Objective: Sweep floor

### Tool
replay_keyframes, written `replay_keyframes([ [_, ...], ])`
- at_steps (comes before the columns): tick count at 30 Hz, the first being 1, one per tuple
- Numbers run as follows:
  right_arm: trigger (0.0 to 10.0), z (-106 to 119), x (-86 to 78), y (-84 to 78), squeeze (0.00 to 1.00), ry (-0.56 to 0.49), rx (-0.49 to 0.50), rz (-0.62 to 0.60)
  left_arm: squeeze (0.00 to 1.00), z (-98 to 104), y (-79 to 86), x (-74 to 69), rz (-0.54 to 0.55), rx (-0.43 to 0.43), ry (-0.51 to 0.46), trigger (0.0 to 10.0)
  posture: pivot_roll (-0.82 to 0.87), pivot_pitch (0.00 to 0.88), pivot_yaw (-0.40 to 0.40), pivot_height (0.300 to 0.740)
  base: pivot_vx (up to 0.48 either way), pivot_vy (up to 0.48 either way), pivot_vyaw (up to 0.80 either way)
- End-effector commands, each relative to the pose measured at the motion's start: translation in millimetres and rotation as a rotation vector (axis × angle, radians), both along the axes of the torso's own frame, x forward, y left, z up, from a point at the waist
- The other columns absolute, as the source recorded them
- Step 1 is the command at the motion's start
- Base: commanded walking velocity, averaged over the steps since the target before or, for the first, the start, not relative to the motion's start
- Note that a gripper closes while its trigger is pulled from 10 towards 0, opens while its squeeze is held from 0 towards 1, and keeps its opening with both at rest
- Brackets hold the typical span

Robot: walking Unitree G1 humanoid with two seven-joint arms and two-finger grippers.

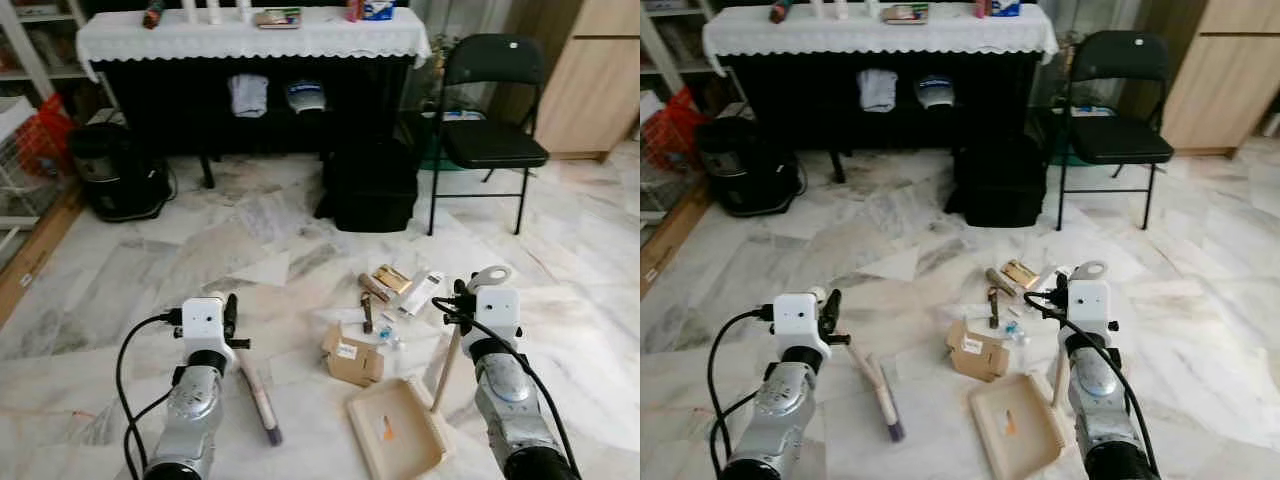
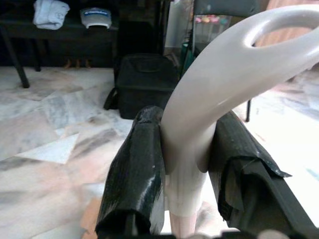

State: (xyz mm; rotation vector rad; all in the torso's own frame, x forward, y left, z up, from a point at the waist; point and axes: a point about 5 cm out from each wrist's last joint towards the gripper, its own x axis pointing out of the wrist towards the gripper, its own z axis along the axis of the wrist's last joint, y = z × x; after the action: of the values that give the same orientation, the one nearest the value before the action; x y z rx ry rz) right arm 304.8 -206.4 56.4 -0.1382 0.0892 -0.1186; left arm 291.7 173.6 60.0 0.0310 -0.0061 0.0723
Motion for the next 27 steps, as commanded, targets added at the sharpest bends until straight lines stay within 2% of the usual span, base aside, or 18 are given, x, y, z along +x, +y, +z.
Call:
replay_keyframes([
  [1, 10.0, 12.6, 7.9, 1.5, 0.00, -0.057, -0.002, 0.002, 0.00, 11.2, 1.4, 2.3, -0.001, 0.012, -0.050, 10.0, -0.12, 0.000, -0.004, 0.740, 0.000, 0.000, 0.00],
  [12, 10.0, 7.2, 4.1, -1.8, 0.00, -0.056, 0.009, -0.057, 0.00, 16.6, 10.3, 5.9, -0.035, 0.047, -0.048, 10.0, -0.14, 0.000, 0.057, 0.740, 0.000, 0.000, 0.00],
  [20, 10.0, 3.0, 0.8, 0.7, 0.00, -0.047, -0.004, -0.044, 0.00, 17.8, 14.8, 7.5, -0.025, 0.046, -0.043, 10.0, -0.13, 0.000, 0.045, 0.740, 0.000, 0.000, 0.00],
  [27, 10.0, 5.1, 3.8, -4.0, 0.00, -0.047, -0.010, -0.101, 0.00, 18.2, 11.2, 7.0, -0.045, 0.035, -0.047, 10.0, -0.13, 0.000, 0.040, 0.740, 0.000, 0.000, 0.00],
])
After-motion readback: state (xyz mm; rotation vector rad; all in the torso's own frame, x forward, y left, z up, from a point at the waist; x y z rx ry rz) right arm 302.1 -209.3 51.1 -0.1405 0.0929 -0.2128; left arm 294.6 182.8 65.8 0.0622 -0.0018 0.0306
